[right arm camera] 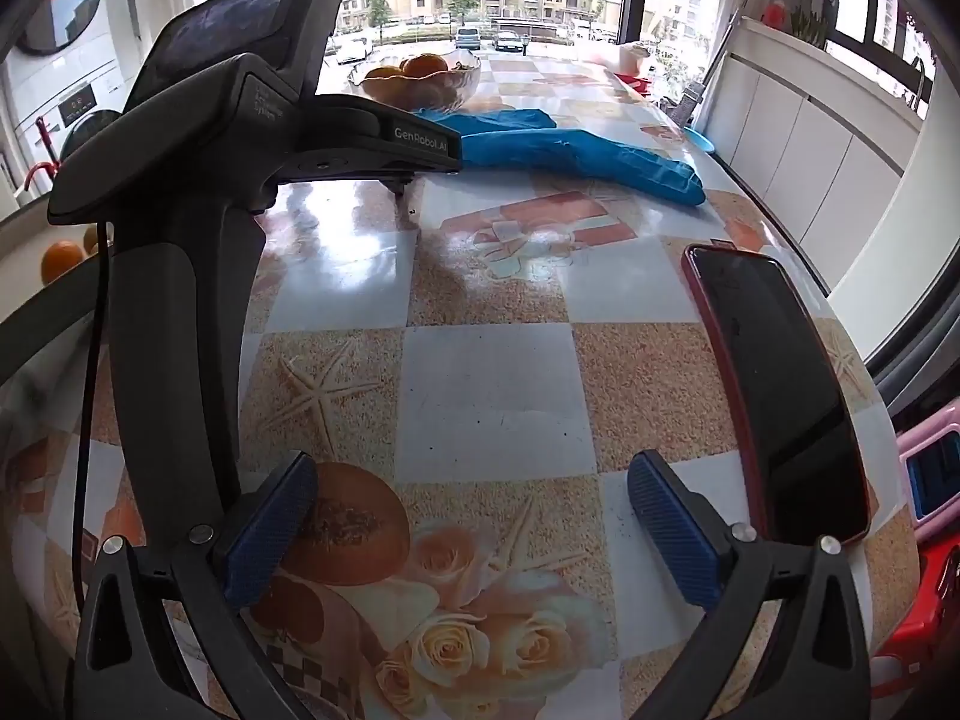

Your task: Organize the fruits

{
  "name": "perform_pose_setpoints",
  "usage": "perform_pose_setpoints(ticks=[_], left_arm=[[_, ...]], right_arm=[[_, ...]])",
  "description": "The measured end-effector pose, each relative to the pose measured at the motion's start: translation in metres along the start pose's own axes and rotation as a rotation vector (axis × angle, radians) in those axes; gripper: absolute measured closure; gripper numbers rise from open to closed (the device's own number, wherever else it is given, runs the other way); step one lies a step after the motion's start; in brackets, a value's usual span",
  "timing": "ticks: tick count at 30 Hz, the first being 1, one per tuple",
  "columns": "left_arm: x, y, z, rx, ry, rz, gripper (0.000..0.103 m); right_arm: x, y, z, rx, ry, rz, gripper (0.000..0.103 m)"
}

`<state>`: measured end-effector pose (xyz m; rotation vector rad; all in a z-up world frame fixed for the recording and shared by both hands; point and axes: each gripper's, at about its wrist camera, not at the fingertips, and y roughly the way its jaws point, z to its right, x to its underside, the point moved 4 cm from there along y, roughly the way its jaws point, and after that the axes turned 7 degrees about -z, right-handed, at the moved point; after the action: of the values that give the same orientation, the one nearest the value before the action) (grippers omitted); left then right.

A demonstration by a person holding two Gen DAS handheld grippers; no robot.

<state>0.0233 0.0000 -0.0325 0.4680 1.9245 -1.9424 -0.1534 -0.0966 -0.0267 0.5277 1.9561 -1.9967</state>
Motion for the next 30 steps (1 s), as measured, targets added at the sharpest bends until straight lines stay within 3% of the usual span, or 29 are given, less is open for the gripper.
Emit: perform_pose_setpoints(ticks=[8, 30], left_arm=[[-0.001, 0.000, 0.000, 0.002, -0.001, -0.002, 0.000], [0.000, 0.000, -0.001, 0.001, 0.000, 0.000, 0.000]], right_arm=[[-0.017, 0.005, 0.011, -0.033, 0.124, 0.033, 0.000], [-0.013, 0.002, 0.010, -0.039, 0.131, 0.082, 0.000]])
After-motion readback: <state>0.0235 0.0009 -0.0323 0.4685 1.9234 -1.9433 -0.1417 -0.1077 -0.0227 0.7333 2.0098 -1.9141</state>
